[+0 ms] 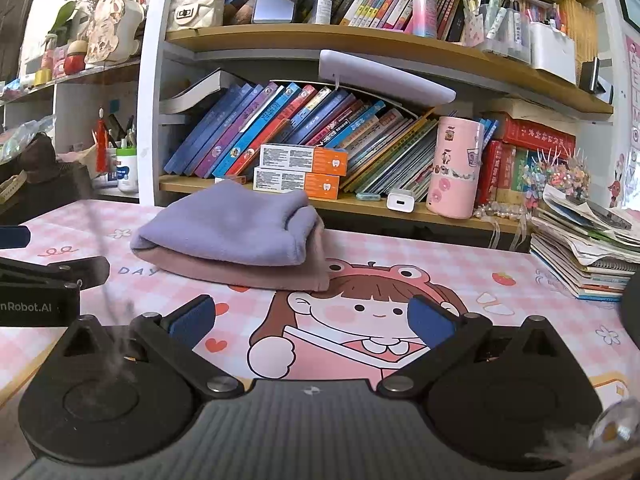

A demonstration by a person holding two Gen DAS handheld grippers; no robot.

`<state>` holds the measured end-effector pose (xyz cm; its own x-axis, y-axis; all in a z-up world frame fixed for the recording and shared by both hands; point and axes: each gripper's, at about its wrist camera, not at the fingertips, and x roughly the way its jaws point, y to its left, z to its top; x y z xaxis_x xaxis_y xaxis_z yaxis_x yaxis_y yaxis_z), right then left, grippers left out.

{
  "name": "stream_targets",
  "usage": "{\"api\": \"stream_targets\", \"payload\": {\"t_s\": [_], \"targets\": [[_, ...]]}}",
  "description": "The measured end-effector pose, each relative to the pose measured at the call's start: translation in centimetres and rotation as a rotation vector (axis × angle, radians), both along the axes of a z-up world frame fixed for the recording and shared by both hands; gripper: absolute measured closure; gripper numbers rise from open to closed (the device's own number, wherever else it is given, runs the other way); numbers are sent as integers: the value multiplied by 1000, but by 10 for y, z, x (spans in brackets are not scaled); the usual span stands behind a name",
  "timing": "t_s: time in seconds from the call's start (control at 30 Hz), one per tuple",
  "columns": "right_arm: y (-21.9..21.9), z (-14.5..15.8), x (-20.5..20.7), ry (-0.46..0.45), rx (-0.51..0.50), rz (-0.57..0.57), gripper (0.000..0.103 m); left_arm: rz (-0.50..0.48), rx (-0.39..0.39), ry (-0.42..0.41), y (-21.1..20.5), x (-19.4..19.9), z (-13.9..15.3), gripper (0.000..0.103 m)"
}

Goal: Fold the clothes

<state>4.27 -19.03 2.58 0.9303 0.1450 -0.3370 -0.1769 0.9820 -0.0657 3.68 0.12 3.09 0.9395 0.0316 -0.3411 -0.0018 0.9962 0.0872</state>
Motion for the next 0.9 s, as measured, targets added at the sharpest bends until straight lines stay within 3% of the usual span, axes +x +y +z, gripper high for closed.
{"api": "stream_targets", "payload": {"t_s": [0.9], "targets": [[0, 1, 2, 16, -4, -6, 0, 8, -13, 36, 2, 4, -1, 0]]}}
